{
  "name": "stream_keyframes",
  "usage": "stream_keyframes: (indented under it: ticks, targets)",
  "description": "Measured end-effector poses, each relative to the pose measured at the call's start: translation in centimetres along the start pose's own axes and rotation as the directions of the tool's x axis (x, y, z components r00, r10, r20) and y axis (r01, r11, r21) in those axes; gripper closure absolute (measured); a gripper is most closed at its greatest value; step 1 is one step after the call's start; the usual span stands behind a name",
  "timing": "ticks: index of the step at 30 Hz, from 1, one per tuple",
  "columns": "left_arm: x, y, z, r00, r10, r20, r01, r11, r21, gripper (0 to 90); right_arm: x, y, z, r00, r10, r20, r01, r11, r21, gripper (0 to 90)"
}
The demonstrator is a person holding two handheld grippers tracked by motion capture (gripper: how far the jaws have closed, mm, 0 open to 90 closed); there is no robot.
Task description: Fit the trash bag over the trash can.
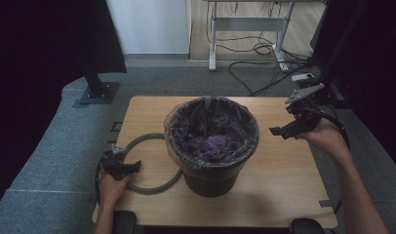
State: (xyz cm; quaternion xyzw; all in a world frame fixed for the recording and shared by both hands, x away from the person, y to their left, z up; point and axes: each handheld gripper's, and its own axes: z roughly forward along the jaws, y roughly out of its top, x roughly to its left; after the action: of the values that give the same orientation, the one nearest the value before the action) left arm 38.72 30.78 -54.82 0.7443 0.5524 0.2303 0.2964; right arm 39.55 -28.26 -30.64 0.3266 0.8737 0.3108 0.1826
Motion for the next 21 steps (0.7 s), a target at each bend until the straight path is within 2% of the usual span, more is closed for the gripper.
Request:
stream_keyframes:
  ticks: [2, 3, 5, 7, 10, 12, 16, 21]
  targets:
    - [0.0, 0.0, 0.0, 1.0, 0.0, 0.0, 0.0, 1.0, 0.0, 0.0, 0.0, -0.6, 0.3, 1.0, 0.005, 0.002, -0.005, 1.0, 0.0, 0.0]
    - [0.0, 0.0, 0.0, 1.0, 0.0, 0.0, 0.0, 1.0, -0.001, 0.0, 0.1, -1.7, 1.1, 0.9998, 0.016, 0.013, -0.016, 1.0, 0.0, 0.0]
    - [0.0, 0.0, 0.0, 1.0, 0.0, 0.0, 0.0, 1.0, -0.001, 0.0, 0.1, -2.1, 1.5, 0.9997, 0.018, 0.019, -0.018, 1.0, 0.003, 0.0]
    - [0.0, 0.0, 0.0, 1.0, 0.002, -0.001, -0.002, 1.0, 0.001, 0.0, 0.4, -4.0, 3.2, 0.9994, 0.024, 0.023, -0.024, 1.0, 0.017, 0.0]
    - [0.0, 0.0, 0.0, 1.0, 0.001, -0.001, -0.001, 1.0, 0.001, 0.0, 0.6, -5.0, 4.1, 0.9993, 0.03, 0.024, -0.031, 0.999, 0.032, 0.0]
    - [0.0, 0.0, 0.0, 1.0, 0.001, -0.001, -0.001, 1.0, 0.001, 0.0, 1.1, -6.6, 5.7, 0.999, 0.041, 0.018, -0.042, 0.998, 0.045, 0.0]
    - [0.0, 0.0, 0.0, 1.0, 0.0, -0.002, 0.0, 1.0, 0.001, 0.0, 1.8, -8.3, 7.4, 0.9982, 0.051, 0.03, -0.052, 0.997, 0.049, 0.0]
    - [0.0, 0.0, 0.0, 1.0, -0.001, -0.002, 0.001, 1.0, 0.001, 0.0, 2.6, -10.6, 9.4, 0.9965, 0.081, 0.017, -0.082, 0.996, 0.042, 0.0]
